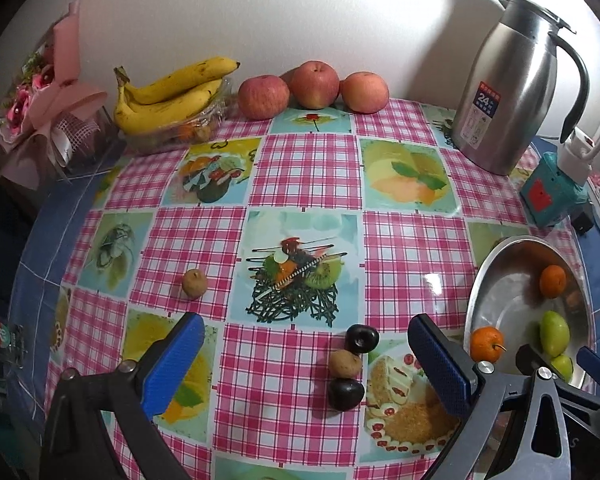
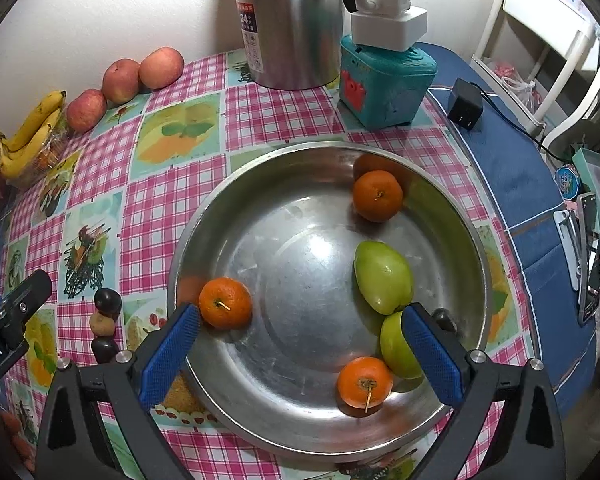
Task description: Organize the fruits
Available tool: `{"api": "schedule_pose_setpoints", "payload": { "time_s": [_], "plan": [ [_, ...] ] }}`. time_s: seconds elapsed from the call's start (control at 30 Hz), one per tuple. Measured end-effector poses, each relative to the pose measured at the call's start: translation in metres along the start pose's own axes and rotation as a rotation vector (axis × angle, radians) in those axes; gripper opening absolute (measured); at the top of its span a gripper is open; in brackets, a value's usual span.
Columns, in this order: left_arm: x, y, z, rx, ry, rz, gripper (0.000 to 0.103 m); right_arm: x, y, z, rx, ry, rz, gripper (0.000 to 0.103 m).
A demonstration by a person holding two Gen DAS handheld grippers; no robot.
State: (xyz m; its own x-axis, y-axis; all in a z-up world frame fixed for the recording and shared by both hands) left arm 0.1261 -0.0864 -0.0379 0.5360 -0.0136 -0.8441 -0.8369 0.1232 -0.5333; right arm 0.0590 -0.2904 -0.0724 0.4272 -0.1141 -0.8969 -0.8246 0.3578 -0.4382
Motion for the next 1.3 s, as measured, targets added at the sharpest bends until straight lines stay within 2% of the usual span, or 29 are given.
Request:
{"api": "schedule_pose_setpoints", "payload": {
  "time_s": [0.4,0.63,0.83,0.97,1.3],
  "plan": [
    [-0.007,0.001,0.001,0.028,0.005,-0.013,0.103,-0.004,0.001,0.002,-0.012,-0.013,-0.016,0.101],
    [-0.014,-0.002,0.009,0.050,-0.007,-0.022,0.103,-0.008,0.001,0.010,-0.064,-0.010,-0.037,0.101],
    [-0.014,-0.003,0.021,0.049,0.016,-0.008,0.103,-0.007,0.002,0.016,-0.089,0.005,-0.043,0.101],
    [-0.011,-0.005,0.038,0.024,0.008,0.001,0.103,-0.004,0.005,0.020,-0.099,0.017,-0.032,0.101],
    [-0.006,-0.007,0.110,-0.096,-0.049,0.017,0.103,0.001,0.009,0.041,-0.113,0.006,-0.011,0.101]
  ]
}}
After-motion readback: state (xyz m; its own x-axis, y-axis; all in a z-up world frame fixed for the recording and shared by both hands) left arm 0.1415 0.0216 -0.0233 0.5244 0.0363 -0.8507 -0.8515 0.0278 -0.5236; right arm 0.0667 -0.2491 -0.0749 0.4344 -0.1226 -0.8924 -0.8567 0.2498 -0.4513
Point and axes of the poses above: each gripper's, at about its wrist camera, not at the fingertips, and x roughly the way its jaws point, z to its left, y to its underside, the point moved 5 cm from there along x, roughly the way its jaws point, and after that the axes turned 5 degrees about -z, right-handed, at the moved point
